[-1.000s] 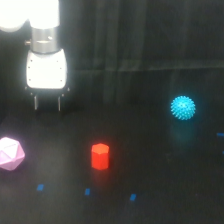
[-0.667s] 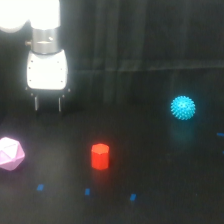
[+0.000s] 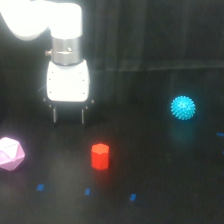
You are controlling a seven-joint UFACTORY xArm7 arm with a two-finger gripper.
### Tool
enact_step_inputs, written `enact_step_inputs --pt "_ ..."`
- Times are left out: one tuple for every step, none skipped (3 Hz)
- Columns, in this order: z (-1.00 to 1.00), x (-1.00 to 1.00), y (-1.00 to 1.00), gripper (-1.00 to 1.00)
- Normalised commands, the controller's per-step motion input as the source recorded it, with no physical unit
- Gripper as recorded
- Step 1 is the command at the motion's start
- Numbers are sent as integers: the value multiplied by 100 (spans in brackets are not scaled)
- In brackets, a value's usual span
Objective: Pick up the red object from the table
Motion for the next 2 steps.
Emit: enact_step_inputs --pt "-47 100 -90 96" --pt "-30 91 -84 95"
